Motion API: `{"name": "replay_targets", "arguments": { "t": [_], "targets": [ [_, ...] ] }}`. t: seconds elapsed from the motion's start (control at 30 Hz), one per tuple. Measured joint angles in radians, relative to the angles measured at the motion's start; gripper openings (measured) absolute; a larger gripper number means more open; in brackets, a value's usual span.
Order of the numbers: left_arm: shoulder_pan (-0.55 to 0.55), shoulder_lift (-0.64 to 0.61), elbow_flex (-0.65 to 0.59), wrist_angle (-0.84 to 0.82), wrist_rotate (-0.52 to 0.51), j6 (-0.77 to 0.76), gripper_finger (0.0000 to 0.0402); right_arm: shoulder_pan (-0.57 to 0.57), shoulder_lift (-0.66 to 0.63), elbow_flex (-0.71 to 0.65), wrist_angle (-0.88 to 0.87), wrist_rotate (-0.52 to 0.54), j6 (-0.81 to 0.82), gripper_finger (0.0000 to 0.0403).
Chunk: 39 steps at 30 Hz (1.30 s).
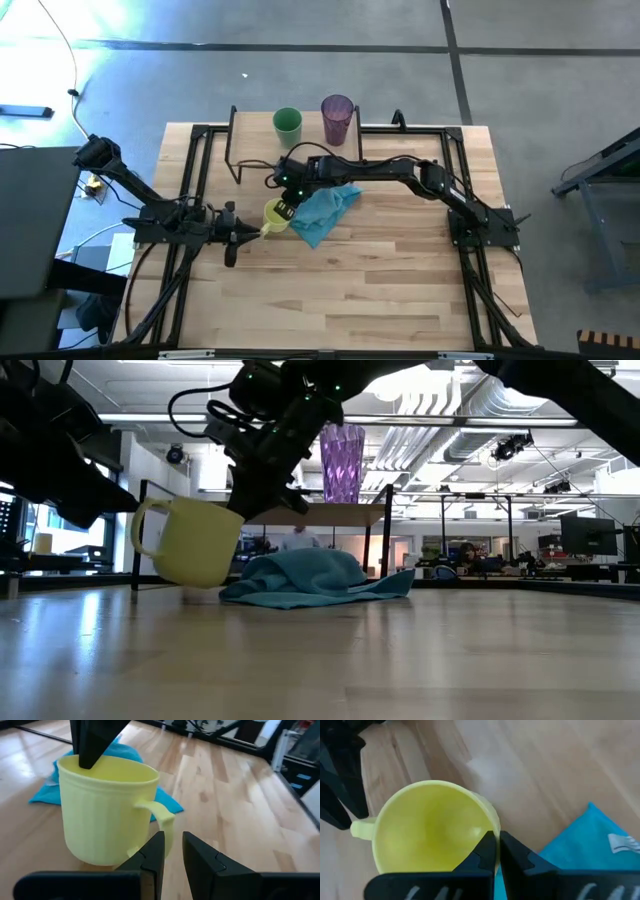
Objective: Stack small to large cups/mugs on shelf
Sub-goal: Put the yellow mug on the shelf
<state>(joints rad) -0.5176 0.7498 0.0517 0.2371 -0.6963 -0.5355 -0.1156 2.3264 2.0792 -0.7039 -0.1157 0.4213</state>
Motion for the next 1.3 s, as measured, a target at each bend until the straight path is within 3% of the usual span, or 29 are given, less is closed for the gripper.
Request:
{"name": "replay_targets", "arguments": {
  "t": [1.13, 1.3],
  "targets": [
    [-0.002, 0.041, 0.002, -0.046, -0.205, 0.001, 0.0058, -0.020, 0.000, 0.000, 0.044, -0.016, 0.040, 0.0000],
    [-0.002, 0.041, 0.002, -0.046, -0.211, -0.012, 0.0036, -0.015, 0.000, 0.000, 0.047, -0.029, 0.030, 0.0000]
  ]
}}
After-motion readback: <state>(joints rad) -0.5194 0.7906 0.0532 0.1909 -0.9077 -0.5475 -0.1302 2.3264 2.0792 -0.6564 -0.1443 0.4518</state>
